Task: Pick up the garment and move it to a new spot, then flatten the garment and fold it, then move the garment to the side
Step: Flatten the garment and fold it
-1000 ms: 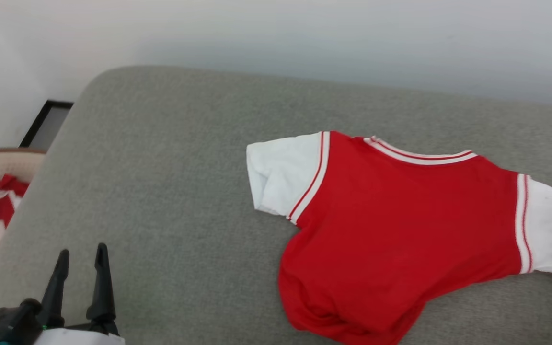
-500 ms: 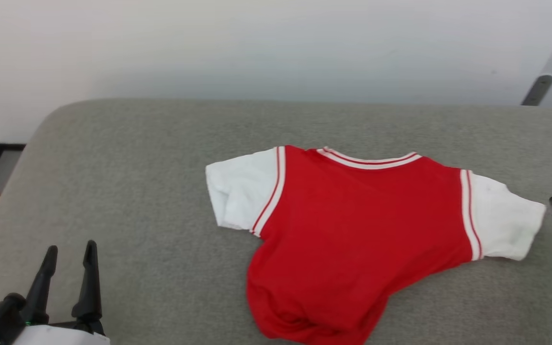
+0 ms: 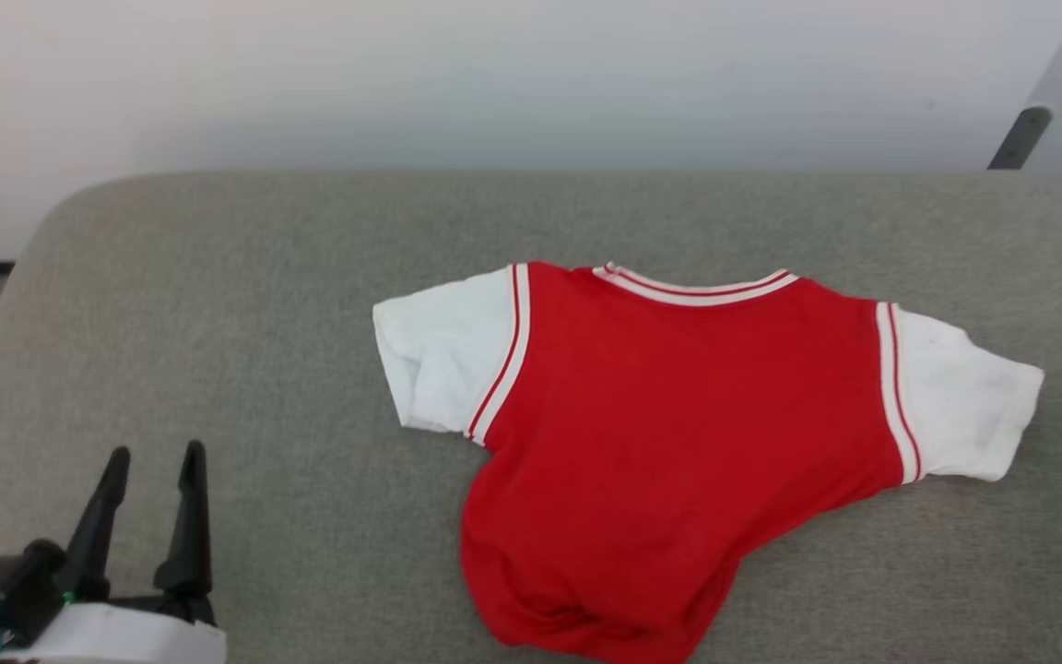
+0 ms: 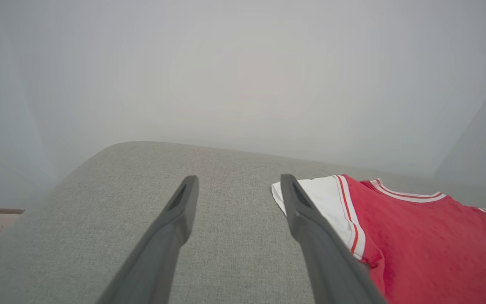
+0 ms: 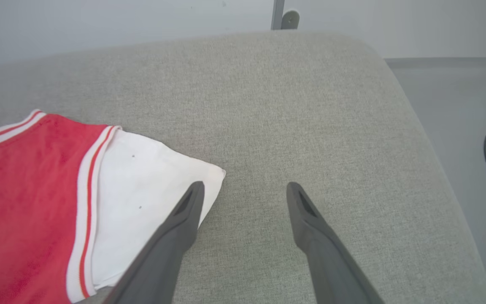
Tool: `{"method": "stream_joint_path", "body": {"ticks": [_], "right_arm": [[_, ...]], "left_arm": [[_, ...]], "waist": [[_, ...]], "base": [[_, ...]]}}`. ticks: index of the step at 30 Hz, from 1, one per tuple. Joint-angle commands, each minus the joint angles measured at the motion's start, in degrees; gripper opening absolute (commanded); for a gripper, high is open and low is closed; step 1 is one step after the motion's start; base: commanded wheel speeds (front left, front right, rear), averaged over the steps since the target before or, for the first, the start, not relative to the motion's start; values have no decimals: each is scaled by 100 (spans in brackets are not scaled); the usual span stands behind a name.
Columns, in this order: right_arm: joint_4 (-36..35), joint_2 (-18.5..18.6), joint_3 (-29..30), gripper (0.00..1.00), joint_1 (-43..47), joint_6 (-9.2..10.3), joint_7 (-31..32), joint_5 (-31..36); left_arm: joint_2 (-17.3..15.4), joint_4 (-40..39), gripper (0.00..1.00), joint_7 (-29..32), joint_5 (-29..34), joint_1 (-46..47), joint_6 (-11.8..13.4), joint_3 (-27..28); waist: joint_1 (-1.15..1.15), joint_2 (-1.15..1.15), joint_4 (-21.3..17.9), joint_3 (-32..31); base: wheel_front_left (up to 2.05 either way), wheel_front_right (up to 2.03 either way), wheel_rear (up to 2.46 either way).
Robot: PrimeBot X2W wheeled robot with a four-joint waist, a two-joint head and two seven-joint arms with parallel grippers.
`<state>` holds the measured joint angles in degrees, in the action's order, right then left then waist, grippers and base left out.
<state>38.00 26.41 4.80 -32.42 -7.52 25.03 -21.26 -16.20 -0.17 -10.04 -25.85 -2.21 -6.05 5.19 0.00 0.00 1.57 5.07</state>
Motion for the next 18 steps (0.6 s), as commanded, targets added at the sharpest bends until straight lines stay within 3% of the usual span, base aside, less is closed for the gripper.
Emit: {"method": "stream_joint_path", "body": {"ticks": [1,18], "right_arm": [[97,12,16,100,-108,6,95,-34],[1732,130,400,100,-1157,5,794,-91]], "left_arm": [[-3,-6,100,15,-46,89,-23,-38],[42,400,100,-153,-101,789,-102,-596]], "waist": [[0,0,136,193],[0,0,760,883]], "base": [[0,0,0],[0,0,0]]}}
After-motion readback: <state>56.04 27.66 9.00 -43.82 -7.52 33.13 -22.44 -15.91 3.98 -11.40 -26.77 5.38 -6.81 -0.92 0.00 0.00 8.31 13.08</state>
